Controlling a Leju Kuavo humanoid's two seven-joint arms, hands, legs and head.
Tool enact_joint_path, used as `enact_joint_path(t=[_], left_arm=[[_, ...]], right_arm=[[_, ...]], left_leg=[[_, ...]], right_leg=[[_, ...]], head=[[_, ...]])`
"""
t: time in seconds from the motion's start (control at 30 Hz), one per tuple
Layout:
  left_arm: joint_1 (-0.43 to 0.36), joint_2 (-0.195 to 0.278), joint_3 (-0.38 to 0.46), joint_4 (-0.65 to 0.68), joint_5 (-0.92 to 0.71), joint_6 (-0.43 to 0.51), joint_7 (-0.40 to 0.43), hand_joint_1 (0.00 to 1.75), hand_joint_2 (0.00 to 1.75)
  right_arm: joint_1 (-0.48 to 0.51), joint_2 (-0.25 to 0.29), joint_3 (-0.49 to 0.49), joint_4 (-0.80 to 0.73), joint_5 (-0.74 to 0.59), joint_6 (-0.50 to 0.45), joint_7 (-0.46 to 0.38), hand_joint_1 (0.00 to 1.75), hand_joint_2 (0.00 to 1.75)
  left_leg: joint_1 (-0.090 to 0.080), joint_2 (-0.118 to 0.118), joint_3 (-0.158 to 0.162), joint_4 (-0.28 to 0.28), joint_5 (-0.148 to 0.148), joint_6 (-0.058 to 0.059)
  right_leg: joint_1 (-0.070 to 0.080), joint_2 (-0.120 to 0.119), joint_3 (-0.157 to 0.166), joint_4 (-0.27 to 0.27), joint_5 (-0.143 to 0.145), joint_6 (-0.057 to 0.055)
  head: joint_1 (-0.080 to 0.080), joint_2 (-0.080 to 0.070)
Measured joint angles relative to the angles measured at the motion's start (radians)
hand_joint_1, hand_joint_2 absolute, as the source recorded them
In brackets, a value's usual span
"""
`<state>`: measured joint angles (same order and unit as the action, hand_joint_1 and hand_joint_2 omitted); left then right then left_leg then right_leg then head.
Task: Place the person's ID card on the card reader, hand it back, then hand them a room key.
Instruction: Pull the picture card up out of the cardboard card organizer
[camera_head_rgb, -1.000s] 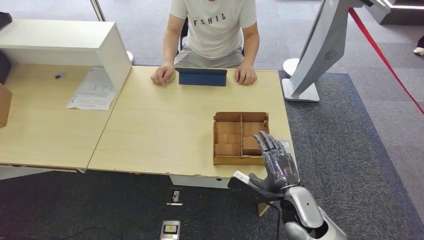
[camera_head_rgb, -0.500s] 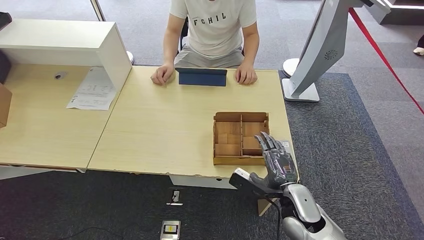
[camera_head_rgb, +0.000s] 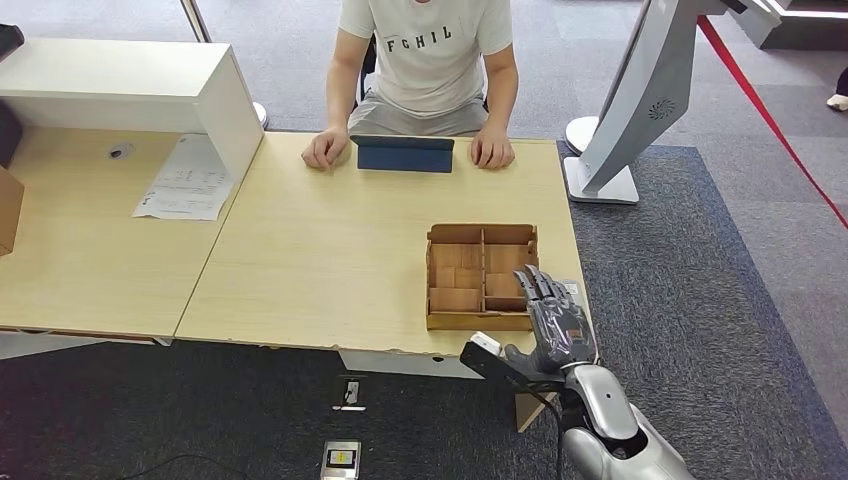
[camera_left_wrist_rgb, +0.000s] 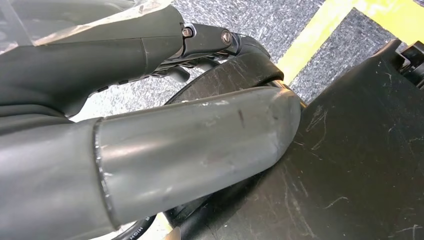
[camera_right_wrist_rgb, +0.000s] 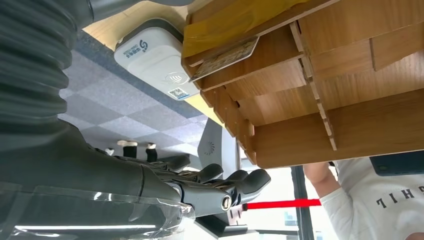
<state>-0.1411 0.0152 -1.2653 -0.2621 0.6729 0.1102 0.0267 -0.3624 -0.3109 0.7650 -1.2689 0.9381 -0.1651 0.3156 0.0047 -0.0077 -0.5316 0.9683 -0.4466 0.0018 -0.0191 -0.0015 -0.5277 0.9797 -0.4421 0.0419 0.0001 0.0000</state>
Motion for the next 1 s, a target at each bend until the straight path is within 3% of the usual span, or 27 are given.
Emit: enact_joint_path(t=[1.0], left_arm=[[0.000, -0.001, -0.002, 0.000, 0.013, -0.003, 0.004, 0.00, 0.00]], right_arm=[[-0.063, 0.058, 0.031, 0.093, 0.002, 0.008, -0.014, 0.00, 1.75]], left_leg=[[0.000, 0.000, 0.000, 0.000, 0.000, 0.000]], right_leg=[[0.000, 0.000, 0.000, 0.000, 0.000, 0.000]], head=[[0.000, 0.000]])
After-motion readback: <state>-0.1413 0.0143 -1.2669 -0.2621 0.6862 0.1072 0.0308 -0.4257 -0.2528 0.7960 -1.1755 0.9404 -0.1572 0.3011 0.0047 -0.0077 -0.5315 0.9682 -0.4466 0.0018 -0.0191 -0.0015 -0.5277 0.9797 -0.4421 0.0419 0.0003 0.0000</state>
